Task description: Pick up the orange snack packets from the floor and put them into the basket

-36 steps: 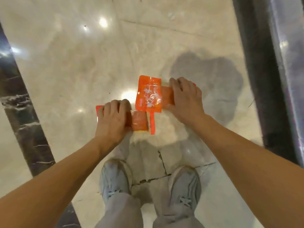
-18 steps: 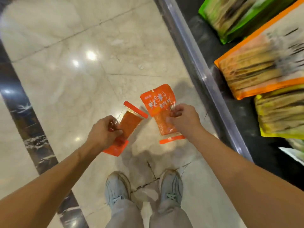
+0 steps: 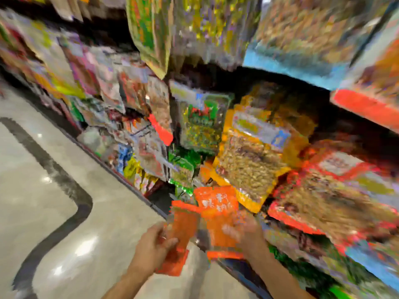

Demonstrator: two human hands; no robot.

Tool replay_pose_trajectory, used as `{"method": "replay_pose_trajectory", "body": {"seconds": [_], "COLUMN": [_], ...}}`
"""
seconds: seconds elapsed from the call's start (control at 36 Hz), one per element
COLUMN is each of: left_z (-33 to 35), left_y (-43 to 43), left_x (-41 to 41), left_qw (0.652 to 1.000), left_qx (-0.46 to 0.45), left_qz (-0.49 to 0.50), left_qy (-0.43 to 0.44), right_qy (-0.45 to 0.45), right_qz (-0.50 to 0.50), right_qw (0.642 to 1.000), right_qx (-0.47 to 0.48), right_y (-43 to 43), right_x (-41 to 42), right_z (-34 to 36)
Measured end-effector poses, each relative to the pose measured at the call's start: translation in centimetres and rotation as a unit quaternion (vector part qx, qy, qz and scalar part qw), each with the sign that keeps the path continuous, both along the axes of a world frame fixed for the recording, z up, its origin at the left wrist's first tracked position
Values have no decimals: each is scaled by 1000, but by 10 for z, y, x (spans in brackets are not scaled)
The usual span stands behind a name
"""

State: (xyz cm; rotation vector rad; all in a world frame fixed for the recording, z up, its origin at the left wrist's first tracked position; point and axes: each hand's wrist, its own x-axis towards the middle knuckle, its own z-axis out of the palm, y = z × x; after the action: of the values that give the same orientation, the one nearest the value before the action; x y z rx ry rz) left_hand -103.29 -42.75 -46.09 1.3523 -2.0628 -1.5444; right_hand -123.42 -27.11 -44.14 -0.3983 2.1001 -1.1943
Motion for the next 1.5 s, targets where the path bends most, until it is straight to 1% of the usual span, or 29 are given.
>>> {"method": "replay_pose_trajectory", "body": {"seconds": [0.08,0.14,0.28,0.42,0.53,0.61,0.67,0.75,0.83,0.97,1.03,1.11,1.19,1.28,1.33,1.39,1.5], "left_z": [76,113,195,256,302,322,338,363,381,393,394,394,393,389,386,381,371], "left_y": [13,24,89,194,298,380,440,538,634,785,839,911,977,1036,1072,1110,1182], "left_x": [-30,-50,-95,-134,-148,-149,-145,-125,-95,-34,-8,32,73,107,126,146,182], "left_qw": [995,988,958,921,876,833,808,764,721,665,645,608,575,531,516,493,452], "left_qx": [-52,-72,-117,-119,-108,-109,-93,-74,-35,30,58,84,119,145,163,187,212], "left_qz": [-81,-128,-236,-315,-398,-470,-507,-566,-611,-661,-681,-715,-742,-777,-793,-810,-838], "left_qy": [27,52,118,193,250,272,285,301,325,346,342,336,324,304,280,258,222], "right_qy": [41,66,124,182,222,268,288,310,336,341,346,359,354,338,338,344,350], "right_qz": [-80,-120,-223,-334,-409,-469,-504,-552,-595,-652,-676,-714,-743,-777,-798,-816,-837], "right_qw": [994,985,957,910,870,828,800,761,718,667,639,593,561,528,497,463,419], "right_qx": [-69,-104,-140,-163,-166,-155,-152,-143,-135,-120,-116,-102,-83,-57,-48,-39,-26], "right_y": [35,66,166,284,386,467,523,608,690,807,846,896,940,980,1002,1022,1058], "right_x": [0,6,16,34,68,105,136,186,244,350,390,445,496,541,567,591,629], "right_z": [94,146,231,282,318,340,352,367,382,400,401,396,390,383,379,376,369]}}
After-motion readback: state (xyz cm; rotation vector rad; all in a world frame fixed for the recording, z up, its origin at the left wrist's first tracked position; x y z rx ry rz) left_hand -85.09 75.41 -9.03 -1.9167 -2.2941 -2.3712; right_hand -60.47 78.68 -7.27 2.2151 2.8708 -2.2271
